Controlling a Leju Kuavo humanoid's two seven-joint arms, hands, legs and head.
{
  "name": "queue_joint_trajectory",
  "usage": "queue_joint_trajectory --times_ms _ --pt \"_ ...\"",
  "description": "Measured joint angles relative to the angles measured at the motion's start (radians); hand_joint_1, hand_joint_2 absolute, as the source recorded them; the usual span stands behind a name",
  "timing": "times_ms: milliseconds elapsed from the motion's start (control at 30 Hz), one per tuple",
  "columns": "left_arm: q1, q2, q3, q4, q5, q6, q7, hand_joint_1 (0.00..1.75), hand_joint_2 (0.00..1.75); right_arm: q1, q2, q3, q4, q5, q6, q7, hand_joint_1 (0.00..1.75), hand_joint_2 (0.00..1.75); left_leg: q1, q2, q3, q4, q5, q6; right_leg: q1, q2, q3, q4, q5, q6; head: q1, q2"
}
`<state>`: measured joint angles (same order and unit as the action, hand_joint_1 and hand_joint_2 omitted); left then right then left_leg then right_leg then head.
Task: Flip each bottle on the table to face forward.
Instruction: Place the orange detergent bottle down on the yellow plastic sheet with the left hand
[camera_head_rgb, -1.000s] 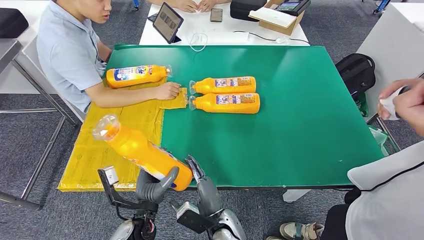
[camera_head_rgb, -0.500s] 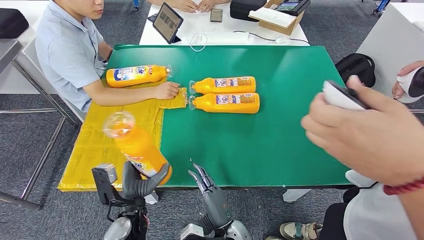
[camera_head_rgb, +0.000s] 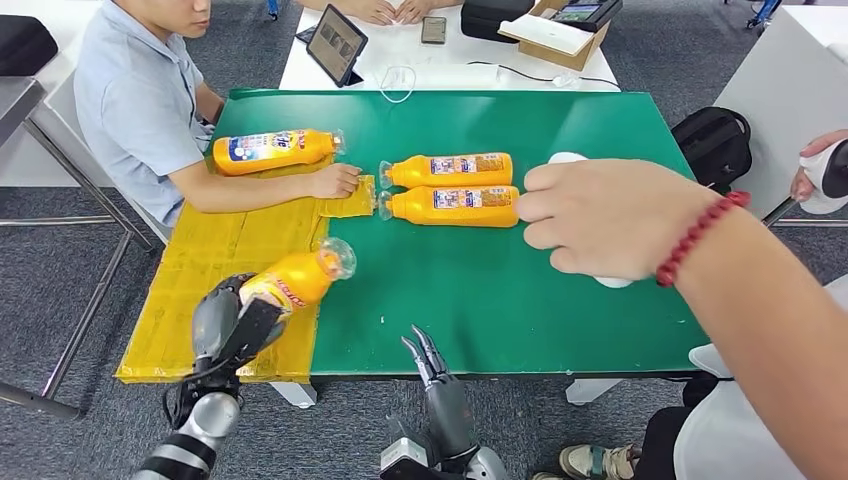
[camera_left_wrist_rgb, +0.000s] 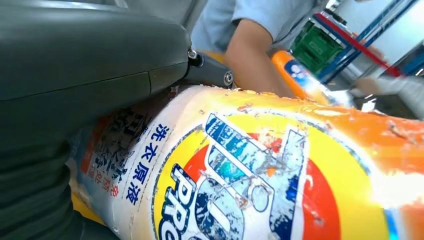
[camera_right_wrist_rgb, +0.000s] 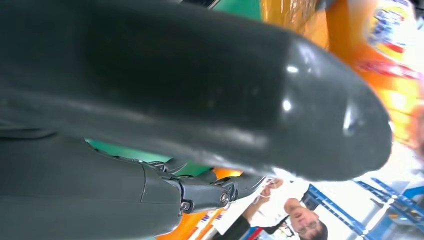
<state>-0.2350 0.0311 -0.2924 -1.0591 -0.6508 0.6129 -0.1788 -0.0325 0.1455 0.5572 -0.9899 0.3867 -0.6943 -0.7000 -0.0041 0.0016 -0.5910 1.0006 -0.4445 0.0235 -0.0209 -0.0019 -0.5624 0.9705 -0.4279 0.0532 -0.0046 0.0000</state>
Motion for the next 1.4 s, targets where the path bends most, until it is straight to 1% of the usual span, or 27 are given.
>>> queue_joint_trajectory --times_ms 133,200,267,333,367,400,500,533,600,733,800,967,1100,1267,1400 --pt "-0.055 0.021 0.009 0.074 -0.106 -0.022 0.061 1.75 1.75 -0.001 -0.001 0.001 0.000 -0.016 0.000 0.000 0.00 0.00 0.000 -0.001 0.000 0.000 0.000 0.000 0.000 0.000 0.000 0.000 0.000 0.000 0.000 0.000" --pt "-0.099 0.025 0.008 0.127 -0.187 -0.073 0.117 1.75 1.75 -0.006 -0.001 0.006 0.000 -0.032 0.000 0.000 0.00 0.00 0.000 -0.002 0.000 0.000 0.000 0.000 0.000 -0.002 0.001 0.000 0.000 0.000 0.000 0.000" --pt "-0.159 0.027 0.003 0.198 -0.271 -0.146 0.172 1.36 1.75 -0.016 -0.001 0.018 0.000 -0.052 0.000 0.000 0.00 0.00 0.000 -0.003 0.001 0.000 0.000 0.000 0.000 -0.003 0.002 0.000 0.000 0.000 0.000 0.000" --pt "-0.222 0.027 -0.003 0.275 -0.319 -0.210 0.202 0.96 1.75 -0.028 0.001 0.031 0.002 -0.068 0.000 0.000 0.00 0.00 0.000 -0.003 0.003 0.000 0.000 0.000 0.000 -0.003 0.004 0.000 0.000 0.000 0.000 0.000" --pt "-0.250 0.026 -0.007 0.310 -0.335 -0.234 0.210 0.94 1.75 -0.032 0.003 0.036 0.004 -0.075 0.000 0.000 0.00 0.00 0.000 -0.003 0.004 0.000 0.000 0.000 0.000 -0.003 0.005 0.000 0.000 0.000 0.000 0.000" --pt "-0.274 0.026 -0.010 0.342 -0.347 -0.253 0.215 0.79 1.75 -0.036 0.005 0.039 0.005 -0.081 0.001 0.000 0.00 0.00 0.000 -0.003 0.005 0.000 0.001 -0.001 0.000 -0.003 0.006 0.000 0.000 0.000 0.000 0.000" --pt "-0.323 0.022 -0.020 0.412 -0.362 -0.280 0.221 0.09 1.75 -0.042 0.008 0.049 0.012 -0.092 0.001 0.000 0.00 0.00 0.000 -0.003 0.007 0.000 0.001 -0.002 0.000 -0.002 0.007 0.001 0.000 0.000 0.000 0.000" --pt "-0.335 0.020 -0.023 0.430 -0.362 -0.289 0.220 0.01 1.75 -0.043 0.008 0.052 0.014 -0.097 0.002 0.000 0.00 0.00 0.000 -0.003 0.007 0.000 0.001 -0.002 0.000 -0.002 0.007 0.001 0.000 0.000 0.000 0.000" --pt "-0.356 0.018 -0.026 0.458 -0.349 -0.326 0.204 0.00 1.75 -0.044 0.008 0.057 0.017 -0.110 0.004 0.000 0.00 0.00 0.000 -0.004 0.007 0.000 0.002 -0.003 0.000 -0.002 0.007 0.002 0.000 0.000 0.000 0.000" --pt "-0.393 0.018 -0.024 0.495 -0.277 -0.468 0.116 0.00 1.75 -0.044 0.007 0.069 0.024 -0.141 0.013 0.000 0.00 0.00 0.000 -0.004 0.008 0.000 0.002 -0.003 0.000 -0.003 0.008 0.003 0.000 0.000 -0.001 0.000" --pt "-0.403 0.018 -0.021 0.502 -0.241 -0.521 0.080 0.00 1.75 -0.045 0.006 0.078 0.027 -0.153 0.014 0.000 0.00 0.00 0.000 -0.004 0.008 0.000 0.002 -0.003 0.000 -0.003 0.009 0.003 0.000 0.000 0.000 0.000" --pt "-0.410 0.019 -0.005 0.505 -0.174 -0.588 0.018 0.00 1.75 -0.049 0.002 0.095 0.029 -0.172 0.012 0.000 0.00 0.00 -0.001 -0.005 0.008 0.000 0.002 -0.003 -0.001 -0.004 0.009 0.003 0.000 0.000 0.000 0.000" --pt "-0.400 0.021 0.010 0.499 -0.109 -0.615 -0.050 0.00 0.00 -0.052 -0.002 0.107 0.029 -0.185 0.011 0.000 0.00 0.00 -0.001 -0.005 0.009 0.000 0.002 -0.003 -0.001 -0.004 0.009 0.003 0.000 0.000 0.000 0.000" --pt "-0.348 0.022 0.043 0.442 0.006 -0.604 -0.157 0.00 0.00 -0.054 -0.009 0.118 0.031 -0.196 0.008 0.000 0.00 0.00 -0.001 -0.005 0.009 0.000 0.002 -0.003 -0.001 -0.004 0.009 0.003 0.000 0.000 0.000 0.000" --pt "-0.253 0.007 0.086 0.328 0.165 -0.551 -0.265 0.00 0.00 -0.055 -0.015 0.130 0.031 -0.203 0.002 0.000 0.00 0.00 -0.001 -0.003 0.007 0.000 0.002 -0.003 -0.001 -0.003 0.007 0.003 0.000 0.000 0.000 0.000"
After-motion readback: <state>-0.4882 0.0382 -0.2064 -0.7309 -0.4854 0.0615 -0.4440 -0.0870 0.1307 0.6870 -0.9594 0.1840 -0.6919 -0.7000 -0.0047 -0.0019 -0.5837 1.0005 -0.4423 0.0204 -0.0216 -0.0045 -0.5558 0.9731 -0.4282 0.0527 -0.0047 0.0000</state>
